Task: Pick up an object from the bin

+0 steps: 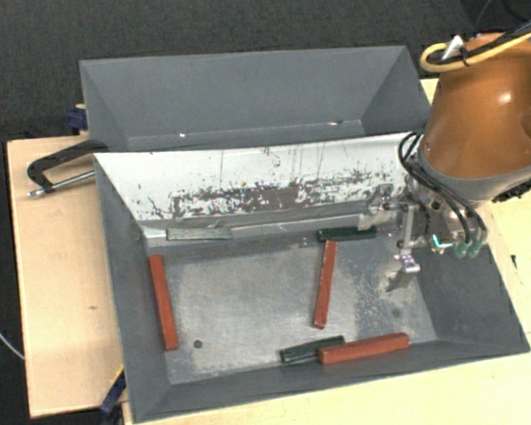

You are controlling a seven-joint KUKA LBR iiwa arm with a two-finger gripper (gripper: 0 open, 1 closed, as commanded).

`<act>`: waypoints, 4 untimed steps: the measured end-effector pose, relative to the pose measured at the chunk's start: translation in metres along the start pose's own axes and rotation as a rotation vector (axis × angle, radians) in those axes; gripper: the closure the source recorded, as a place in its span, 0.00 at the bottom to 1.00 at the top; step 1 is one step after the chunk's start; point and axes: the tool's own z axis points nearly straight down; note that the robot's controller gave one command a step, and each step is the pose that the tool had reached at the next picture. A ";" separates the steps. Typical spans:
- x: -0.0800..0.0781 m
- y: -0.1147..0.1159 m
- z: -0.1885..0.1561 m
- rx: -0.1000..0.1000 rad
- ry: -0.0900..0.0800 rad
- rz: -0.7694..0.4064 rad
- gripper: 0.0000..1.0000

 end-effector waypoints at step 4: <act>0.000 0.038 0.171 0.002 0.000 -0.254 1.00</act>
Offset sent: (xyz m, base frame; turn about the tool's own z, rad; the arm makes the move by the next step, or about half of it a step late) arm 0.0295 0.0502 -0.0989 0.0192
